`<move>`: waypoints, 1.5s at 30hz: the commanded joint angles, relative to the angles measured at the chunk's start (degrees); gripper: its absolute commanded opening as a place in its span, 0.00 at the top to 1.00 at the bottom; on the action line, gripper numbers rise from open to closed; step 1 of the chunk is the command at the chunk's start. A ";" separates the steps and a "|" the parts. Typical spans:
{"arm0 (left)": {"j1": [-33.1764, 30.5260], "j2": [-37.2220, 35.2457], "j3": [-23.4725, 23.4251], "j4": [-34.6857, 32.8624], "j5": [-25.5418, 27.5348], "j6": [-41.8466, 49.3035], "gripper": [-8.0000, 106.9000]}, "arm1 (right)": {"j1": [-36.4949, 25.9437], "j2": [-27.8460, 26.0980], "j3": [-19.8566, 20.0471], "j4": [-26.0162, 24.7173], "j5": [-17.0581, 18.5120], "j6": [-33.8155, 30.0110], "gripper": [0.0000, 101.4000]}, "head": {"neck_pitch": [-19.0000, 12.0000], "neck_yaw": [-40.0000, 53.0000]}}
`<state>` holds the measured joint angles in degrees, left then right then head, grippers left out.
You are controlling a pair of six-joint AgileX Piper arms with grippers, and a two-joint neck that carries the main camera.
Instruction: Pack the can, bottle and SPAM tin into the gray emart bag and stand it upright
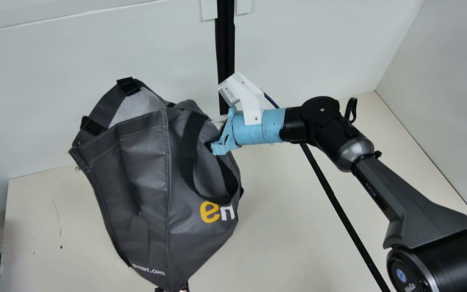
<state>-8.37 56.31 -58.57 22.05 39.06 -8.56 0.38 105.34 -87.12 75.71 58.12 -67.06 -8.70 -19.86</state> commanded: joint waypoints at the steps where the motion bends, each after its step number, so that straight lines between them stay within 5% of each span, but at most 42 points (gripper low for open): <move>1: 0.00 0.00 0.00 0.00 0.00 0.00 0.15 | 0.00 0.00 0.00 0.00 0.00 0.00 1.00 | -1.30 -0.14; 14: -0.27 -0.29 0.40 0.17 0.01 -0.81 0.15 | -0.23 -2.24 0.86 -0.98 -0.11 1.32 1.00 | -1.30 -0.14; 45: -0.27 -0.29 0.40 0.17 0.01 -0.81 0.15 | -12.28 -7.60 -3.47 -20.32 -4.26 6.69 1.00 | -1.30 -0.14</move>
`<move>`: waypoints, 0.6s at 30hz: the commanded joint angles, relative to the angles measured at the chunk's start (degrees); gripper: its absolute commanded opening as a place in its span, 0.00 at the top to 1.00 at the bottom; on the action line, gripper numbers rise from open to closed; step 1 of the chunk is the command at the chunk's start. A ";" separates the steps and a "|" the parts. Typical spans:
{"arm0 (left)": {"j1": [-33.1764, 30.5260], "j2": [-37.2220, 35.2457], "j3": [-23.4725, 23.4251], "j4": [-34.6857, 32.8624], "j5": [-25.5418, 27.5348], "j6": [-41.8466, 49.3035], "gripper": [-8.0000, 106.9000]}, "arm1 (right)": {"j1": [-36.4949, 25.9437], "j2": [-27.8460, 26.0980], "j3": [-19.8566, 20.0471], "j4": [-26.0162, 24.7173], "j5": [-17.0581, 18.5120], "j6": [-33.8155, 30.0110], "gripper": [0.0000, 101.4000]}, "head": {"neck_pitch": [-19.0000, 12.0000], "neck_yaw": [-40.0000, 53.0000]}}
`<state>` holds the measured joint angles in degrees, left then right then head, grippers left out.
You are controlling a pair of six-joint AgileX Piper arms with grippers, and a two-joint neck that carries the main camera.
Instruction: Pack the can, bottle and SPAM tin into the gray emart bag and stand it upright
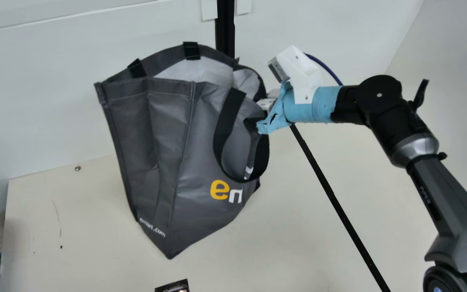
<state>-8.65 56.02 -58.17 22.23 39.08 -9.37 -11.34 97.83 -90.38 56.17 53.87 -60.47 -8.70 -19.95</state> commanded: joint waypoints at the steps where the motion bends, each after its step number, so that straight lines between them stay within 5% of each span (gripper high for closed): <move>1: 0.00 0.00 0.00 0.00 0.00 0.00 0.15 | -1.09 -0.28 -0.48 -1.56 -0.09 0.35 1.00 | -1.30 -0.05; 18: 0.00 0.00 0.00 0.00 0.00 0.00 0.15 | -10.18 -1.93 -7.43 -13.73 0.24 4.69 1.00 | -1.30 -0.05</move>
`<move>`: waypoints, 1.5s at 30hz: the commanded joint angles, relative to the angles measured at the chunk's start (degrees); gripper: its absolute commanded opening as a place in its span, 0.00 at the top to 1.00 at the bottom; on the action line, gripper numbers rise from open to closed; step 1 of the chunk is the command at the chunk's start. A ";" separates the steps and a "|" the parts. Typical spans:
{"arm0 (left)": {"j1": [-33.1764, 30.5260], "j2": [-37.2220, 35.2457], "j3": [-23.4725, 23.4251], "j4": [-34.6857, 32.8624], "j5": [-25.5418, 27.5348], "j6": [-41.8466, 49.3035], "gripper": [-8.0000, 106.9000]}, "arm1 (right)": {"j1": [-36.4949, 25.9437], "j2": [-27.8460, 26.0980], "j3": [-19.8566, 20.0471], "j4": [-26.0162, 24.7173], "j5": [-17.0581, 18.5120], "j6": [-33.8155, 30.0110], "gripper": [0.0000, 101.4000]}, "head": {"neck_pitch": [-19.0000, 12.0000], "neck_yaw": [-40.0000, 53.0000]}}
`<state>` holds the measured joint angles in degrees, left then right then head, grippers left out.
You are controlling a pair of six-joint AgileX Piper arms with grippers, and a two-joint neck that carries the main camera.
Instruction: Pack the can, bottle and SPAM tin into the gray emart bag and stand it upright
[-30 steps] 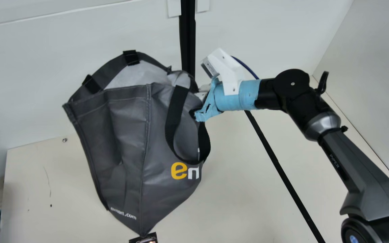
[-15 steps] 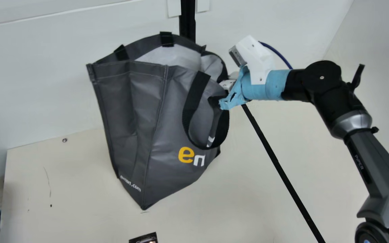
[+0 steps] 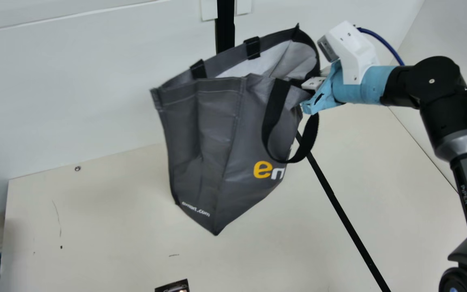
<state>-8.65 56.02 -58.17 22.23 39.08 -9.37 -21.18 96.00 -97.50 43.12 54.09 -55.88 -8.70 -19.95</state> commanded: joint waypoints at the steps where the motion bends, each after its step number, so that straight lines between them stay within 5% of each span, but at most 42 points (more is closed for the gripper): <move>1: 0.00 0.00 0.00 0.00 0.00 0.00 0.15 | -0.81 -0.14 -0.69 -1.52 0.05 0.38 1.00 | -1.30 -0.05; 45: 0.00 0.00 0.00 0.00 0.00 0.00 0.15 | -20.32 -2.36 -11.00 -38.74 -0.39 13.79 1.00 | -1.30 -0.05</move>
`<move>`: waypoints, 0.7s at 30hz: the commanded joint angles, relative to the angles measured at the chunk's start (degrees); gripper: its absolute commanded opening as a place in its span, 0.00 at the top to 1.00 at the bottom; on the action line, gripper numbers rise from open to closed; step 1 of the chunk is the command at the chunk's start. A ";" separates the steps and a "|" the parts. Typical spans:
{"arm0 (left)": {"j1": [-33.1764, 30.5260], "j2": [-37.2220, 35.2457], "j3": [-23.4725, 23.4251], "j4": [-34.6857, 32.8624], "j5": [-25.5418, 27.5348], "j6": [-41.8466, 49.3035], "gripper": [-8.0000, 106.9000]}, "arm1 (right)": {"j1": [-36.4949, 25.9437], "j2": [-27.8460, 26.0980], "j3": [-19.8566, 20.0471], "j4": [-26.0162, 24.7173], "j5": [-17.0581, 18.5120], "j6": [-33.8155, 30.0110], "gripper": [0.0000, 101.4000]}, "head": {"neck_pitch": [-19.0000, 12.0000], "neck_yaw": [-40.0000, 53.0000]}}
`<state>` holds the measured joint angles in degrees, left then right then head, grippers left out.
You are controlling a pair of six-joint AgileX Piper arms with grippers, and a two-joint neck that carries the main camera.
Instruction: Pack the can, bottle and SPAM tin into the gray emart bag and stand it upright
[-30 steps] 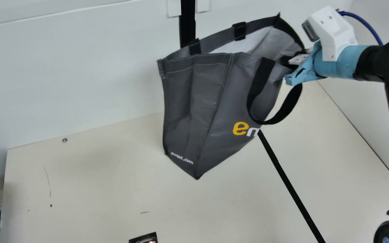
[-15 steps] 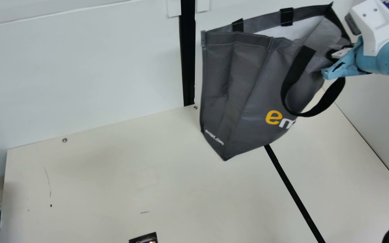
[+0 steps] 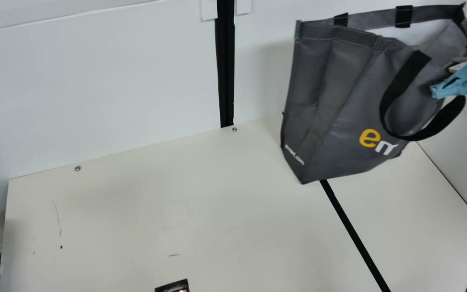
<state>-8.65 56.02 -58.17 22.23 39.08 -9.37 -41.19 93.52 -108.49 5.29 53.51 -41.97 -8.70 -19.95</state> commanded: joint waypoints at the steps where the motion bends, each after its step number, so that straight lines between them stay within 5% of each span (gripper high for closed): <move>1: 0.00 0.00 0.00 0.00 0.00 0.00 0.15 | -0.67 0.16 -0.13 -1.32 0.26 -0.14 1.00 | -1.30 -0.05; 5: 0.00 0.00 0.00 0.00 0.00 0.00 0.15 | -2.00 0.26 -0.33 -1.92 0.54 -0.26 1.00 | -1.30 -0.05; 21: 0.00 0.00 0.00 0.00 0.00 0.00 0.15 | -4.17 -0.58 -2.03 0.90 0.06 -0.02 0.47 | -1.30 -0.05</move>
<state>-8.65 56.02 -58.17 22.23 39.08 -9.37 -45.49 92.93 -110.33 6.01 53.17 -42.09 -8.70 -19.86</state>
